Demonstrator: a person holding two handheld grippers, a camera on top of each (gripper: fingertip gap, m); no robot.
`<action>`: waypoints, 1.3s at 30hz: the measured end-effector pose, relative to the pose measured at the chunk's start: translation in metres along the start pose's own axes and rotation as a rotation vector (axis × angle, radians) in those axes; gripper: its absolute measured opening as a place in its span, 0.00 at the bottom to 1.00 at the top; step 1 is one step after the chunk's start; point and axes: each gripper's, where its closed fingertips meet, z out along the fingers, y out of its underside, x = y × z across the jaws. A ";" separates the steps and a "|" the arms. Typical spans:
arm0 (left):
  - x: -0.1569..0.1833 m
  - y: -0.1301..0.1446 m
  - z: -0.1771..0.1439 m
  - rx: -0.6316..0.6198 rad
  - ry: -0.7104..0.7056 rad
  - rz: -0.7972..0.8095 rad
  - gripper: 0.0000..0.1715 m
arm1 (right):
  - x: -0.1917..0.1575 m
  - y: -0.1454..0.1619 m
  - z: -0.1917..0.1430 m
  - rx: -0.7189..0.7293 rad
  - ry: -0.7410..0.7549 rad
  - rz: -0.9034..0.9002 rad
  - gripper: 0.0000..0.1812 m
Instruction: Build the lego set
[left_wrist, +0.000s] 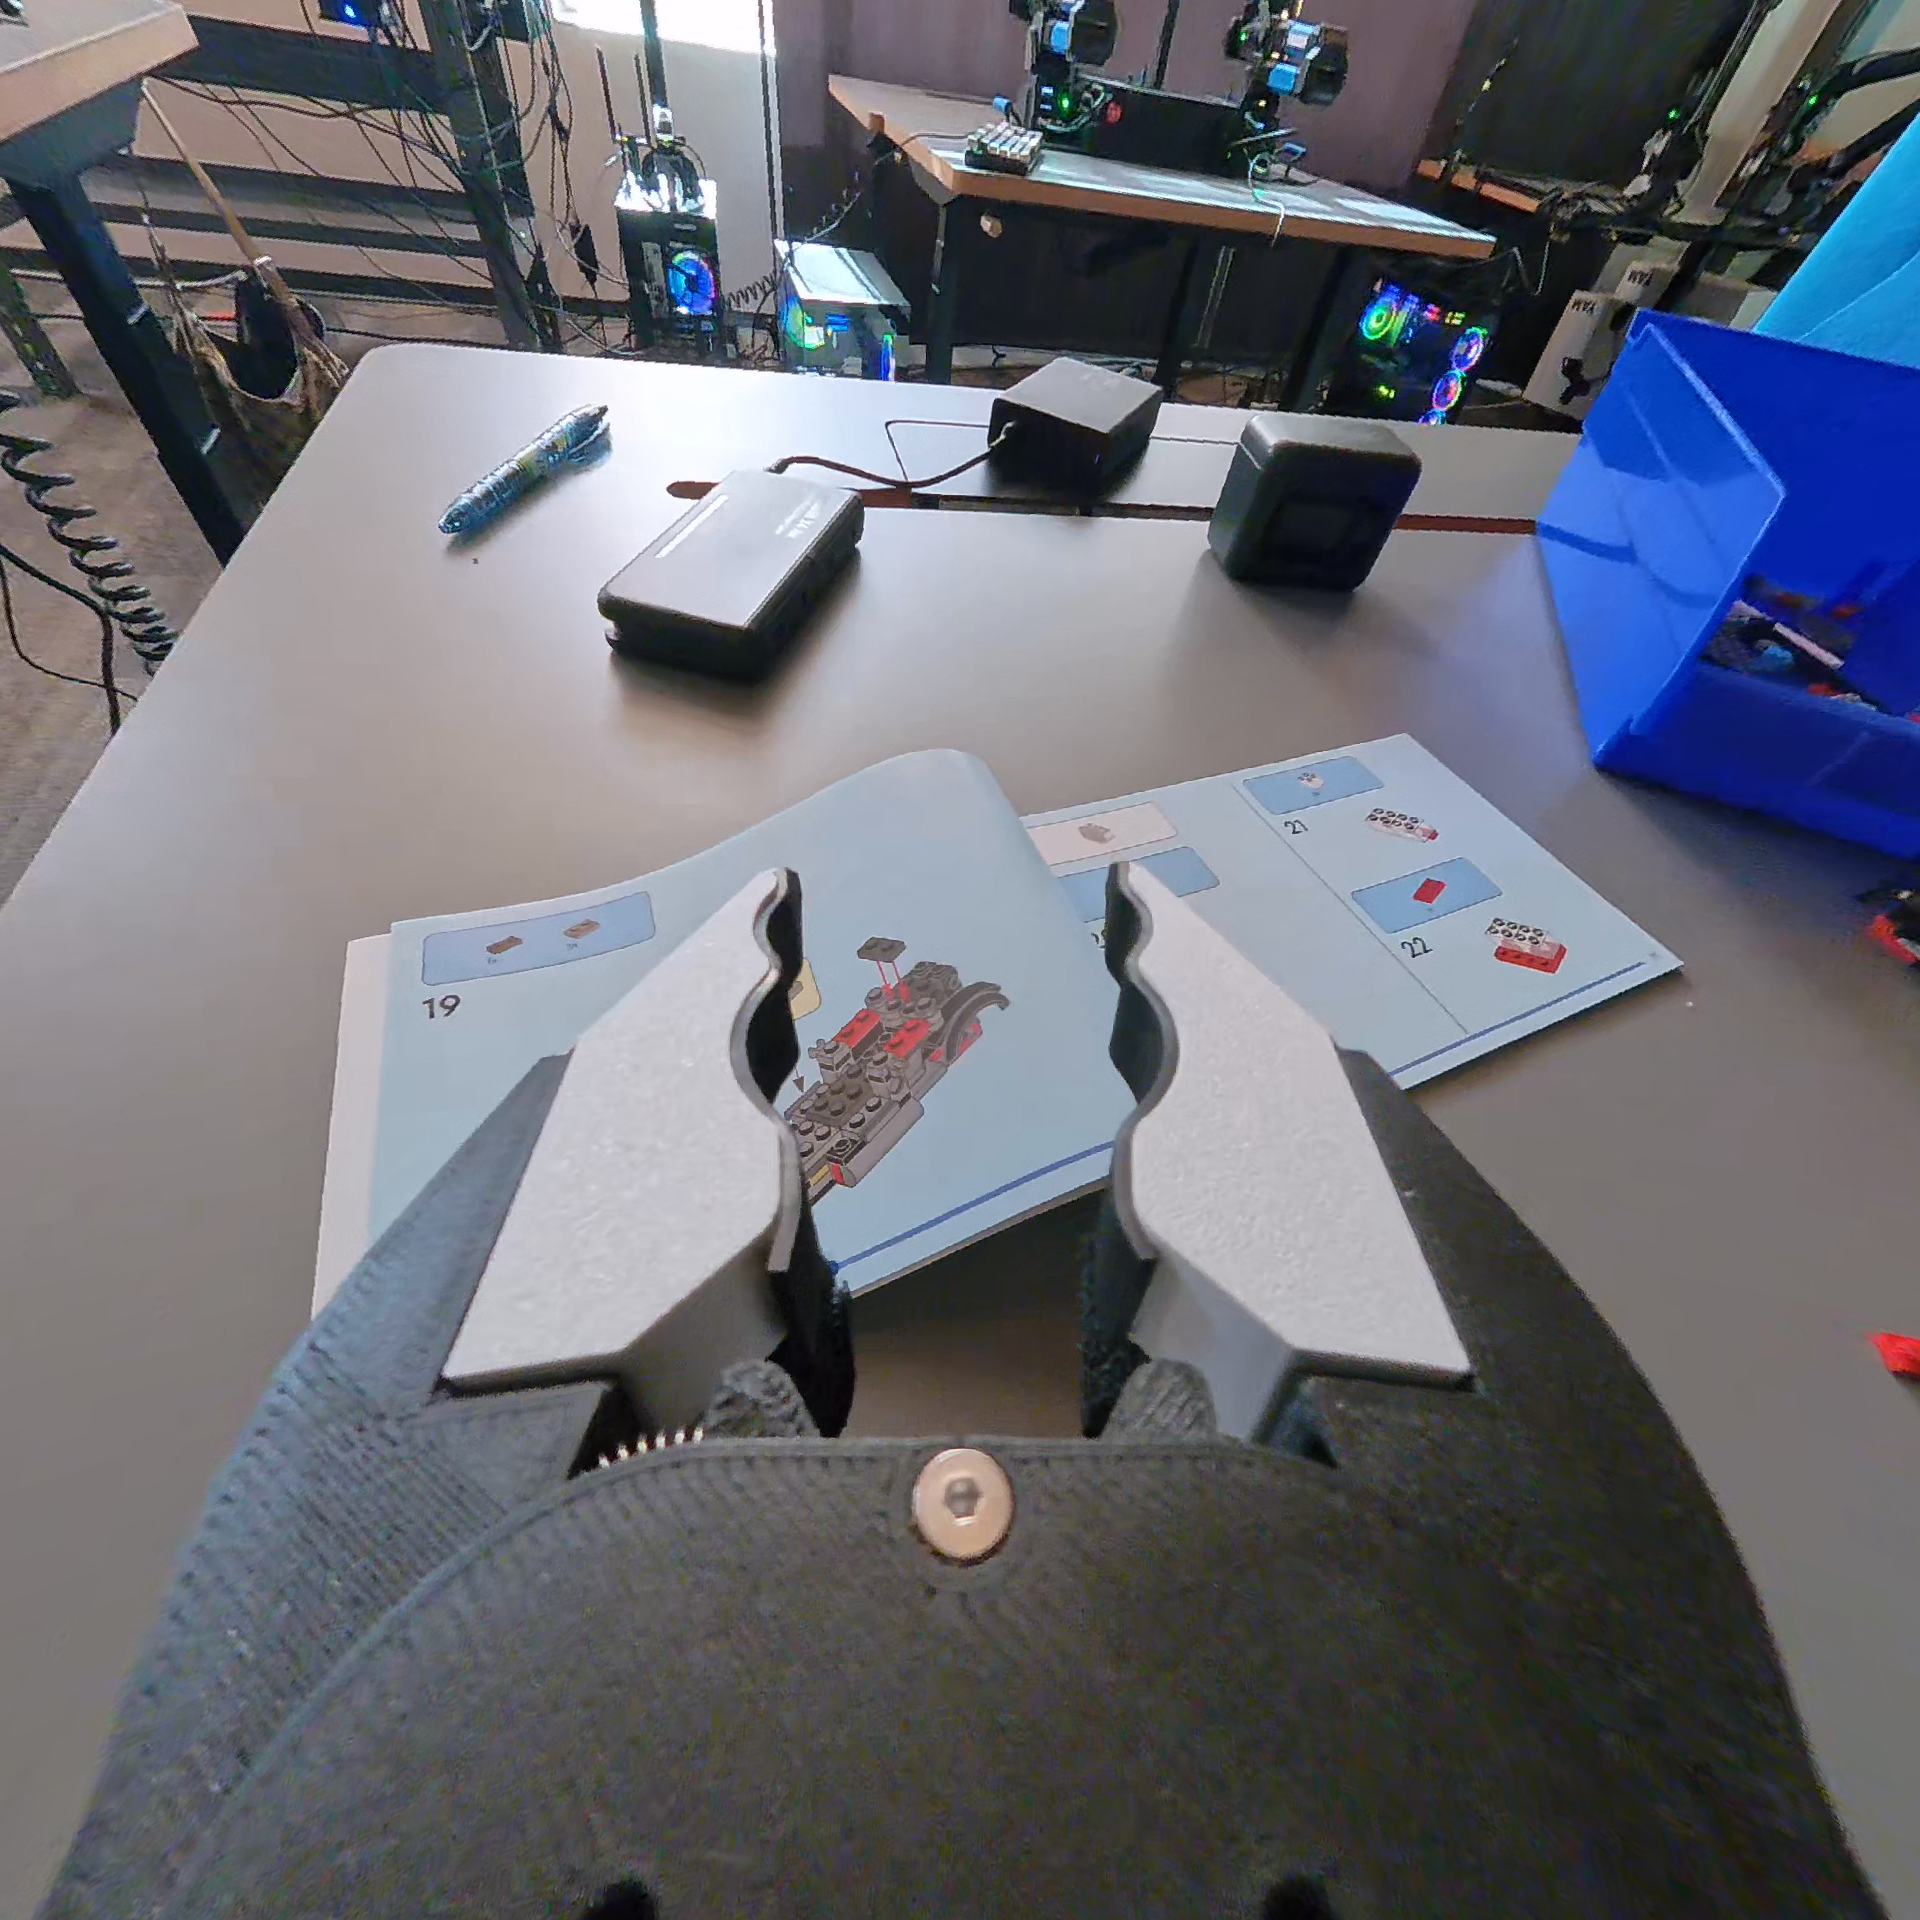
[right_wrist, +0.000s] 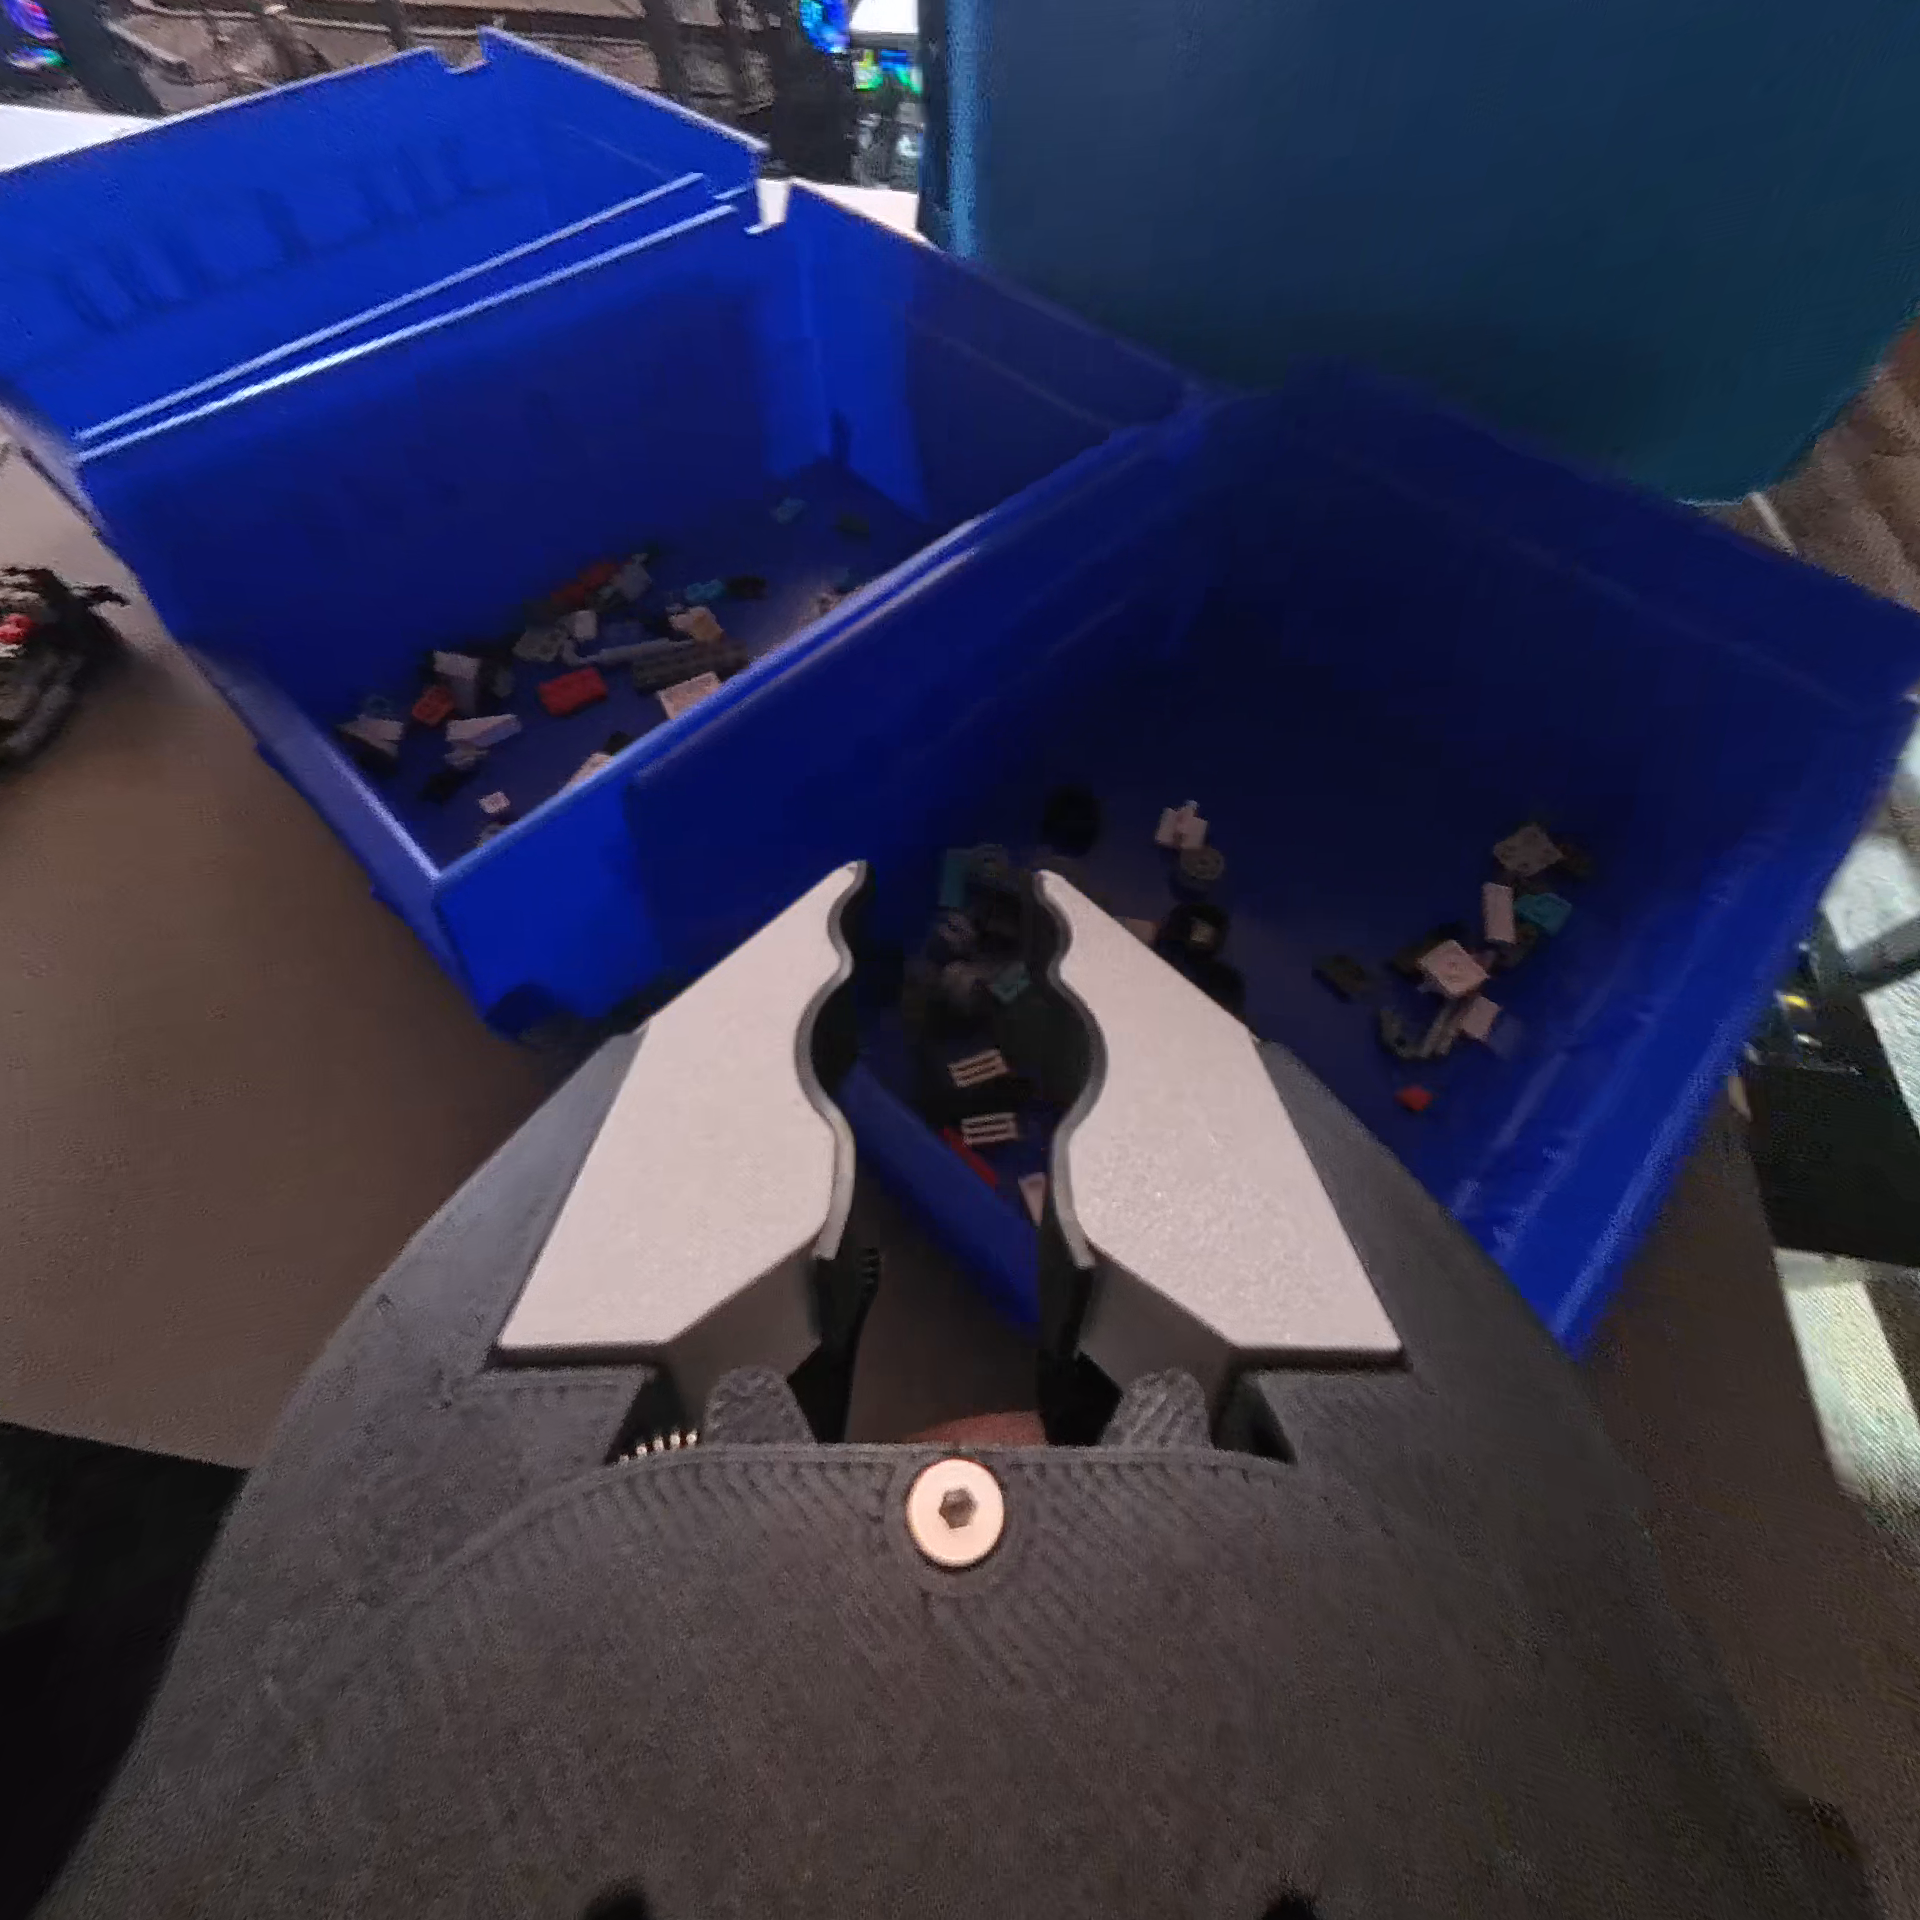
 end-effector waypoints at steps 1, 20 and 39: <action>0.000 0.001 0.001 -0.005 0.001 0.001 0.34 | 0.006 0.002 -0.002 -0.003 0.015 0.008 0.17; 0.003 0.009 0.007 -0.068 -0.014 0.053 0.34 | 0.042 0.016 -0.015 -0.014 0.081 0.053 0.17; 0.002 0.000 0.000 0.005 0.062 -0.046 0.34 | -0.034 -0.037 0.027 -0.044 -0.045 -0.097 0.17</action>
